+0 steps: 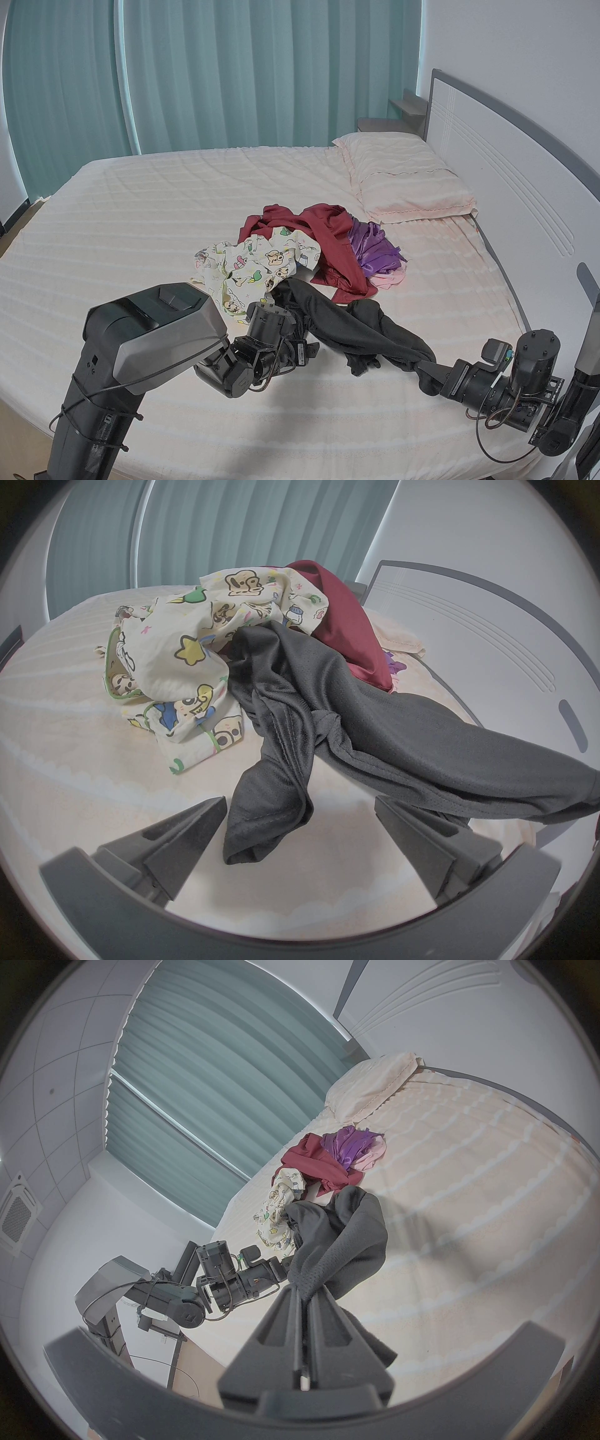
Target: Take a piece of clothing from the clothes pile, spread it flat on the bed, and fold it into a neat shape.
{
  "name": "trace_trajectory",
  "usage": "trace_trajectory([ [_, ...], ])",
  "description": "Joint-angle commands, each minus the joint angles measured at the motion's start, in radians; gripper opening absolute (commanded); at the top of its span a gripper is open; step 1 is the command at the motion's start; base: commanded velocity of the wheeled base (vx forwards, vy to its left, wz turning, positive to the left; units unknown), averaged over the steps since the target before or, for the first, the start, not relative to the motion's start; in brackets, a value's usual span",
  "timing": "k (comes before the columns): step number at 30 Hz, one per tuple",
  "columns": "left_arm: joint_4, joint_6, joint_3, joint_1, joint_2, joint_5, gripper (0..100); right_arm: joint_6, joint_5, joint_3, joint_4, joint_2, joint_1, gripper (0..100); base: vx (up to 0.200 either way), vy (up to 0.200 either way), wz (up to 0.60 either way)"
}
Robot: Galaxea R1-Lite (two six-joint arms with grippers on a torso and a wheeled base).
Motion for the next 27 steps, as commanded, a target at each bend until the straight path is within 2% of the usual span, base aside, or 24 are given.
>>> trace_trajectory([
  [1,0.027,0.001,-0.019,-0.001,-0.004,0.002,100,0.000,0.000,0.018,-0.011,-0.006,0.007,0,0.000,0.000,0.00],
  [4,0.113,-0.001,-0.055,-0.005,-0.004,0.039,100,0.000,-0.001,0.018,-0.011,-0.003,0.006,0,0.000,0.000,0.00],
  [9,0.142,-0.002,-0.065,-0.005,-0.006,0.053,100,0.002,-0.001,0.018,-0.011,-0.007,0.007,0,0.000,0.000,0.00],
  [10,0.146,-0.007,-0.067,-0.005,-0.006,0.053,0,0.002,-0.001,0.018,-0.011,-0.004,0.006,0,0.000,0.000,0.00],
  [18,0.145,-0.019,-0.065,-0.005,-0.006,0.056,0,0.002,-0.001,0.018,-0.011,0.003,0.006,0,0.000,0.000,0.00],
  [24,0.111,-0.056,-0.041,-0.007,-0.006,0.143,0,0.005,0.002,0.018,-0.009,0.008,0.004,0,0.000,0.000,0.00],
  [25,0.060,-0.085,-0.012,-0.013,-0.007,0.171,0,0.005,0.009,0.018,-0.004,0.020,0.004,0,0.000,0.000,0.00],
  [27,-0.038,-0.131,0.082,-0.044,-0.027,0.172,0,0.002,0.003,0.018,-0.011,0.053,0.009,0,0.000,0.000,0.00],
])
